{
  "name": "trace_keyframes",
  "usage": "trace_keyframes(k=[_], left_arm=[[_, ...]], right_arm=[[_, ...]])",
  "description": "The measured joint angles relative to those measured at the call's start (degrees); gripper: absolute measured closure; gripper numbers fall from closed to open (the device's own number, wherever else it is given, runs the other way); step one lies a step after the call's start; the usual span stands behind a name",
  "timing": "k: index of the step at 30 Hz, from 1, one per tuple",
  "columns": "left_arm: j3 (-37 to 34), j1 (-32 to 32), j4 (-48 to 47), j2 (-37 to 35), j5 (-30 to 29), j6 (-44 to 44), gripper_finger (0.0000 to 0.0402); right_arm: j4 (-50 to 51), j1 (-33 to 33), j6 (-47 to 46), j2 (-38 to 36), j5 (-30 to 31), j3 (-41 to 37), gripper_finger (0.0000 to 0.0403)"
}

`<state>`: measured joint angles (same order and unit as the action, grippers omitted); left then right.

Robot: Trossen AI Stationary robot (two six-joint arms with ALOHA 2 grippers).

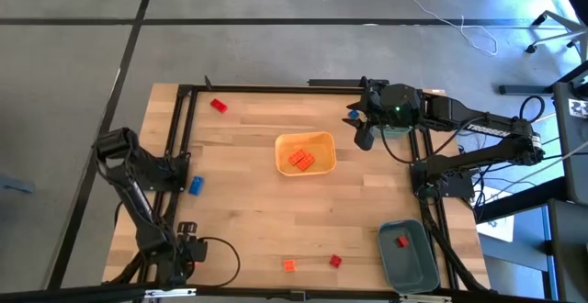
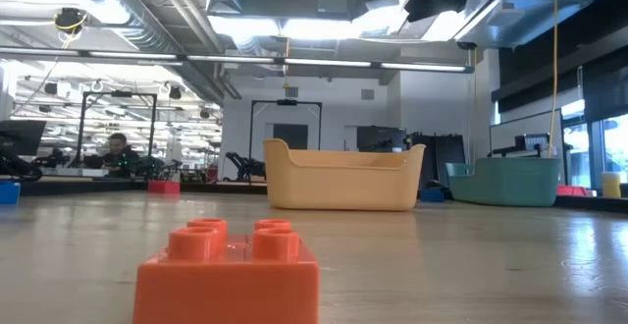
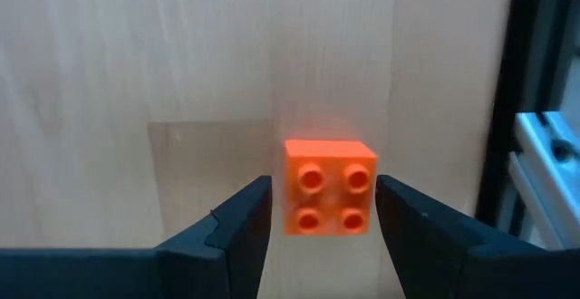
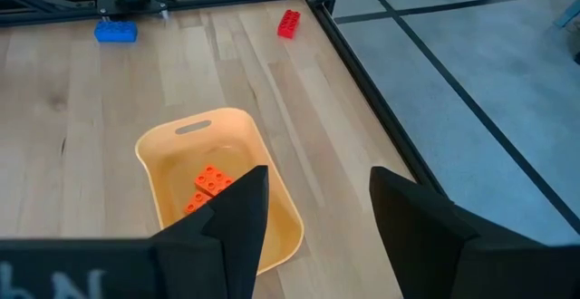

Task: Sort & place blocks by color
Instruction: Put the orange game piece into the yellow bin

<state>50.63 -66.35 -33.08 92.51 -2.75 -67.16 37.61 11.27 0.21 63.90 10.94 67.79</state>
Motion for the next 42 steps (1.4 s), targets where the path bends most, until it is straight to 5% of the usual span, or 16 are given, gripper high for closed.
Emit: trace_keyframes(k=[11,25,42], left_arm=[[0.2,0.0,0.8,3.5,0.3,-0.4,0.0212],[0.1,0.0,1.4,3.8,-4.1,-6.0,0.0212],[0.0,0.0,1.9,3.9,-5.0,-9.2,0.0213]], right_arm=[[0.0,0.0,0.5,0.0,-0.8,0.0,0.0208],[0.4,0.0,12.2,0.0,-26.3,0.0,0.0208],[0.4,0.0,12.3,0.0,-30.6,0.0,0.0208]])
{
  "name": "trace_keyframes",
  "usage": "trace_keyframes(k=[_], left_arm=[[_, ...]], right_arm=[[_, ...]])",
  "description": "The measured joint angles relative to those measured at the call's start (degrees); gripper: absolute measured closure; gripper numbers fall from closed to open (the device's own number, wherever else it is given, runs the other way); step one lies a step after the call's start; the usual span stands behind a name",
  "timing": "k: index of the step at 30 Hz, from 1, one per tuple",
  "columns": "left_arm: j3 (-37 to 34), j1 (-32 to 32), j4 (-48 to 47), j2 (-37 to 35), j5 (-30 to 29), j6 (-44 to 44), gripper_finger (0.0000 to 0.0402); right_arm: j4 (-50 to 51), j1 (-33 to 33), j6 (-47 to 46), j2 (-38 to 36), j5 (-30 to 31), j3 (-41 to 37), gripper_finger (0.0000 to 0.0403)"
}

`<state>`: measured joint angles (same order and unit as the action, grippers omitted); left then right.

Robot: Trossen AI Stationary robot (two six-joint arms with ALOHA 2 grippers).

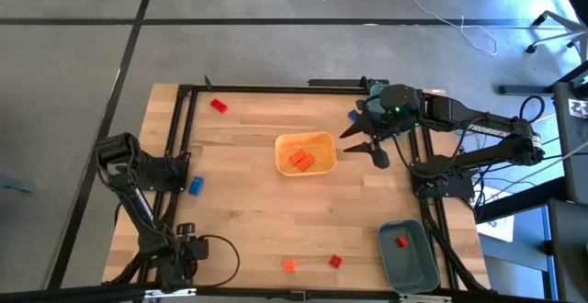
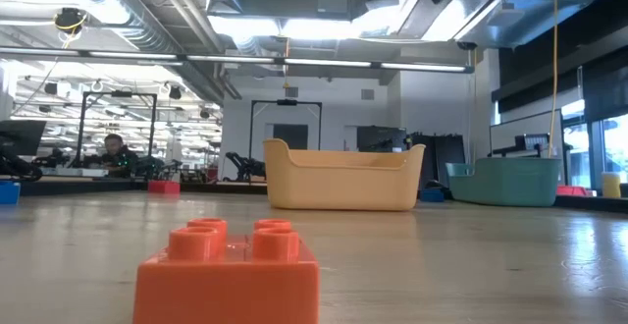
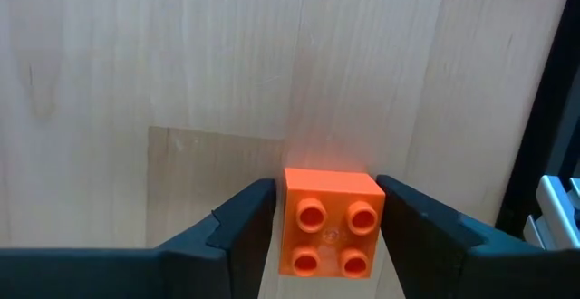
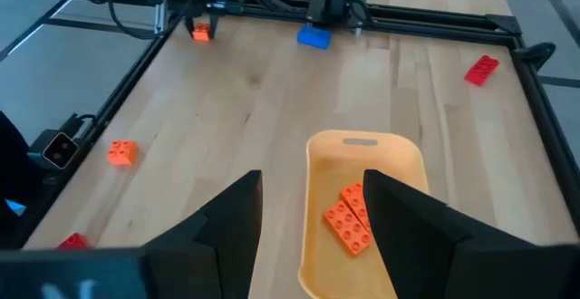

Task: Sort & place blocks by color
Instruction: Put the orange game piece into the yellow bin

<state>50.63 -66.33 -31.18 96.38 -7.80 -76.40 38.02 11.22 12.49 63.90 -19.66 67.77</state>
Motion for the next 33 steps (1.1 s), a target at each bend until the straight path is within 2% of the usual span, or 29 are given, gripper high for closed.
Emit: trace_keyframes(k=[8,15,22,33], left_arm=[[0.0,0.1,0.2,0.0,2.0,0.0,0.0270],[0.0,1.9,-0.1,0.0,3.4,0.0,0.0270],[0.0,8.2,-2.2,0.0,7.8,-0.2,0.0270],[0.0,21.8,-4.2,0.0,10.5,4.0,0.0270]], right_arm=[[0.0,0.0,0.0,0.0,0.0,0.0,0.0208],[0.0,0.0,0.0,0.0,0.0,0.0,0.0208],[0.0,0.0,0.0,0.0,-0.1,0.0,0.0208],[0.3,0.0,0.0,0.0,-10.5,0.0,0.0211]])
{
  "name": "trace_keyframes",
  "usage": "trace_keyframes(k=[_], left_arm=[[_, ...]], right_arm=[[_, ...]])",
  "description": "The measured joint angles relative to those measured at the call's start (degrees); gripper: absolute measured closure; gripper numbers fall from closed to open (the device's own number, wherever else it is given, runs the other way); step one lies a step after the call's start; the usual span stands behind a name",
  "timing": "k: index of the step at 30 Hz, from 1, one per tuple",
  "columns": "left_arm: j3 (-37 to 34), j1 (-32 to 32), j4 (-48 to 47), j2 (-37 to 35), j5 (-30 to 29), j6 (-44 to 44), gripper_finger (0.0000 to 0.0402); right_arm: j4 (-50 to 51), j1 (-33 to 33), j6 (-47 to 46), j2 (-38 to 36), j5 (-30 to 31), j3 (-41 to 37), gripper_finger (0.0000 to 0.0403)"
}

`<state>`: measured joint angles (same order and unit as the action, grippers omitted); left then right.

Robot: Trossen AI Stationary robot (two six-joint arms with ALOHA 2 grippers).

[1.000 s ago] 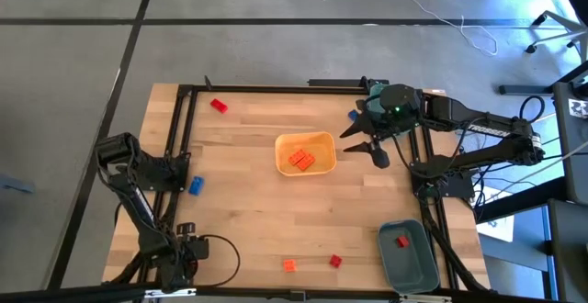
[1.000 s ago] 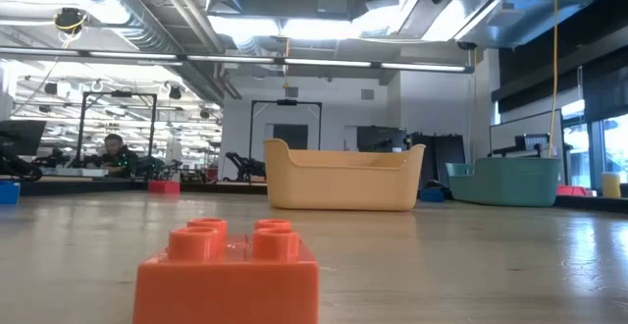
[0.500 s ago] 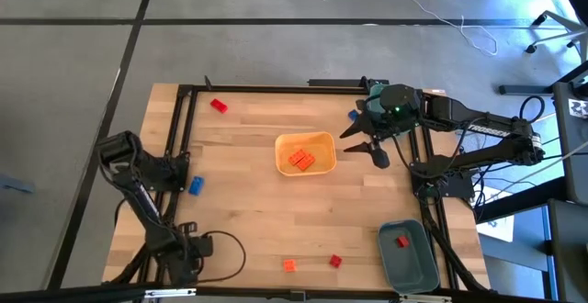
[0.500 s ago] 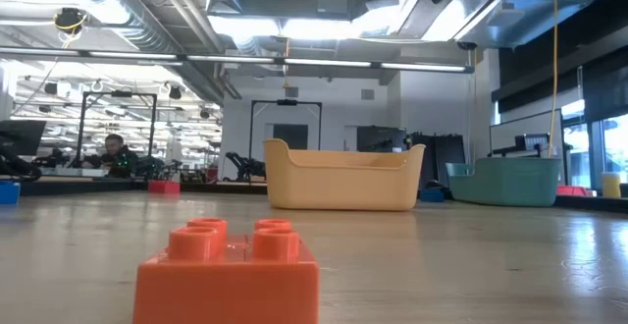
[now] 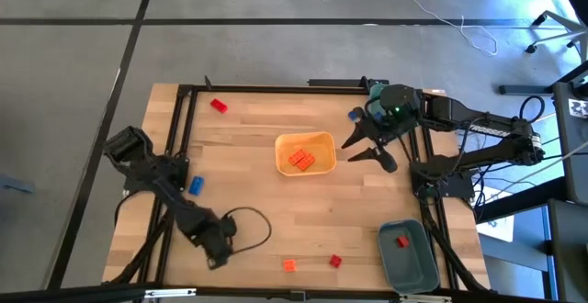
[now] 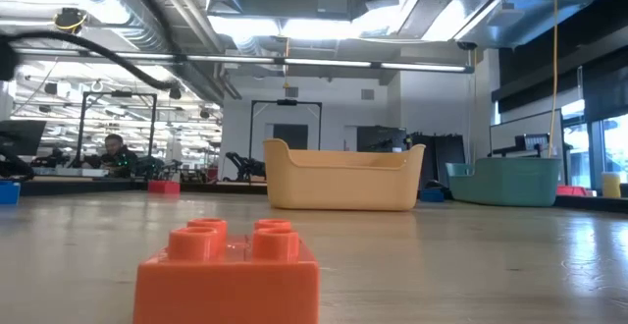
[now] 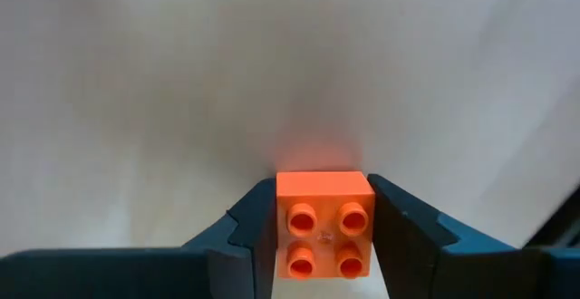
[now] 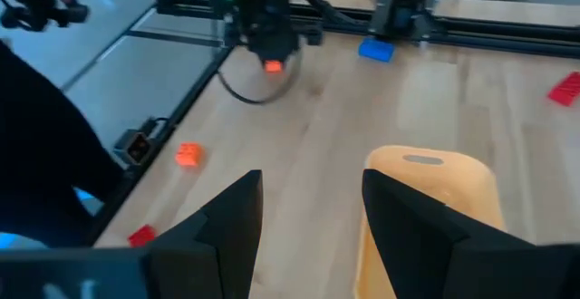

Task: Sort & place blocks by color
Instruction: Put the orange game piece into the yellow bin

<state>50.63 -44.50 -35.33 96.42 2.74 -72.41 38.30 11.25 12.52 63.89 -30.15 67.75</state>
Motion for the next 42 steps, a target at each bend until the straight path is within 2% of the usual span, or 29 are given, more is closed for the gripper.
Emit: trace_keyframes(k=[9,15,19,27,31,37,42], left_arm=[[0.0,11.3,1.9,-0.2,4.5,2.7,0.0270],[4.4,14.7,-1.3,-2.4,-4.5,7.0,0.0270],[9.2,17.2,-9.3,-4.5,-4.9,10.7,0.0270],[21.5,25.8,-25.7,-5.3,-7.7,27.3,0.0270],[26.8,31.7,-28.5,-5.4,-8.7,36.5,0.0270],[33.1,42.1,-27.9,-5.4,-7.6,47.3,0.0271],[35.1,50.3,-20.7,-5.4,-4.9,51.5,0.0271]], right_arm=[[0.5,0.0,1.2,0.0,-1.0,0.0,0.0211],[2.3,0.0,3.0,0.0,2.0,0.0,0.0211],[3.6,0.0,3.0,0.0,6.4,0.0,0.0211],[4.0,0.0,-0.2,0.0,12.1,0.0,0.0211],[4.8,0.0,-3.3,0.0,16.1,0.0,0.0211],[8.2,0.0,-3.2,0.0,18.1,0.0,0.0211],[8.3,0.0,-3.1,0.0,19.5,0.0,0.0211]])
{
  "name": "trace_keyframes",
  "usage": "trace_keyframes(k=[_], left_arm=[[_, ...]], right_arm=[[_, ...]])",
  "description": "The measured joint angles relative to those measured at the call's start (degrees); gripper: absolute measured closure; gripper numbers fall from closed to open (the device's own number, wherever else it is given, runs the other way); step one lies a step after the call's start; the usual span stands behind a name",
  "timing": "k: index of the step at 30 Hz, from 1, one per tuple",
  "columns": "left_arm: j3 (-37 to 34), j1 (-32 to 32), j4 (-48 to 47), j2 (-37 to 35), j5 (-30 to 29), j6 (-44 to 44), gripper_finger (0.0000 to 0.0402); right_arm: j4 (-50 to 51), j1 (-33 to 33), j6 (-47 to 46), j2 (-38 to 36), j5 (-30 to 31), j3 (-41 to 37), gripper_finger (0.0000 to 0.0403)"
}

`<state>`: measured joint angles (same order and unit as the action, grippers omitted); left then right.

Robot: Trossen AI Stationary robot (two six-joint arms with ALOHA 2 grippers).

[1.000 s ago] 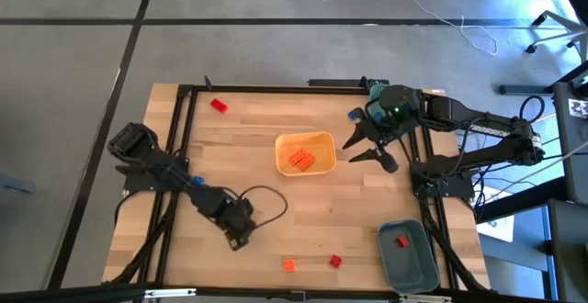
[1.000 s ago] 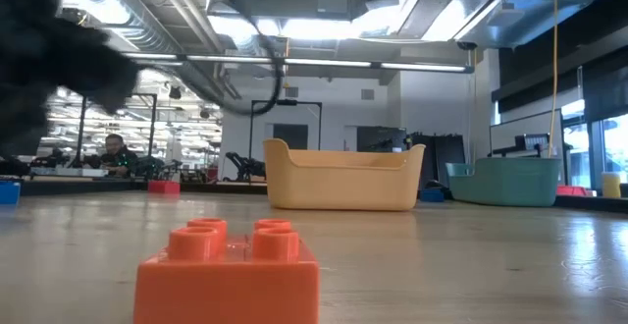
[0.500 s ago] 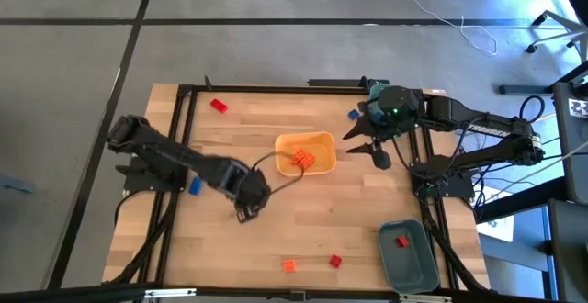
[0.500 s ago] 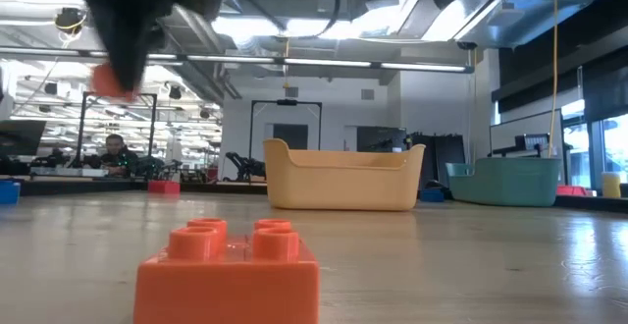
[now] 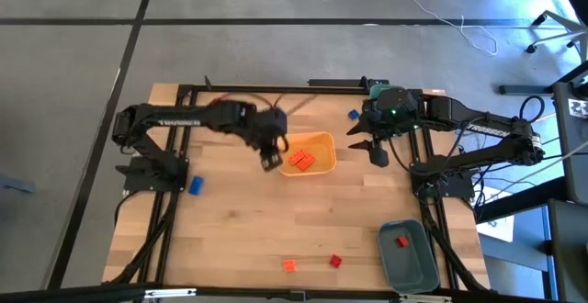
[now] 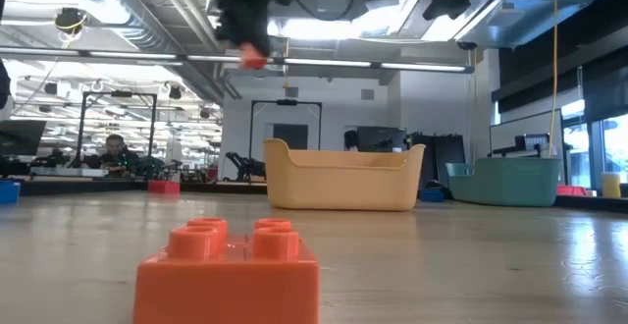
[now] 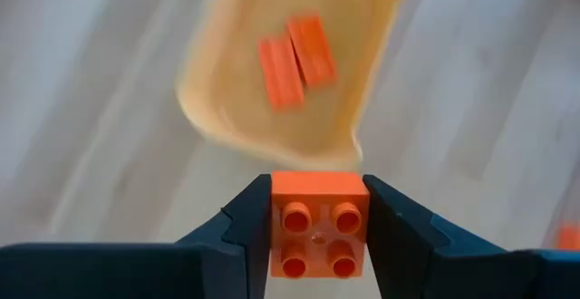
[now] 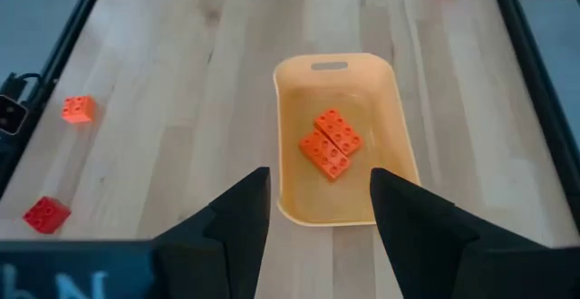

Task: Sort & place blocks by color
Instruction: Put the orange game piece into the yellow bin

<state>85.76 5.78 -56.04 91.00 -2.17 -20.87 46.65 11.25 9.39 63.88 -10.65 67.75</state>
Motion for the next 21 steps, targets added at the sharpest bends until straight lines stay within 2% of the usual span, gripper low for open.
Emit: trace_keyframes(k=[3,9,14,21], left_arm=[[1.2,3.1,4.3,0.9,0.1,3.7,0.0271],[4.9,6.5,7.2,7.5,1.8,7.0,0.0271],[8.2,6.9,7.8,14.7,3.1,8.9,0.0271],[8.5,6.4,10.8,23.0,5.5,9.2,0.0271]], right_arm=[[0.0,0.0,-0.2,0.0,1.6,0.0,0.0211],[0.0,0.0,-0.1,0.0,2.2,0.0,0.0211],[0.0,0.0,-0.1,0.0,2.2,0.0,0.0211],[0.0,0.0,-0.1,0.0,2.2,0.0,0.0211]])
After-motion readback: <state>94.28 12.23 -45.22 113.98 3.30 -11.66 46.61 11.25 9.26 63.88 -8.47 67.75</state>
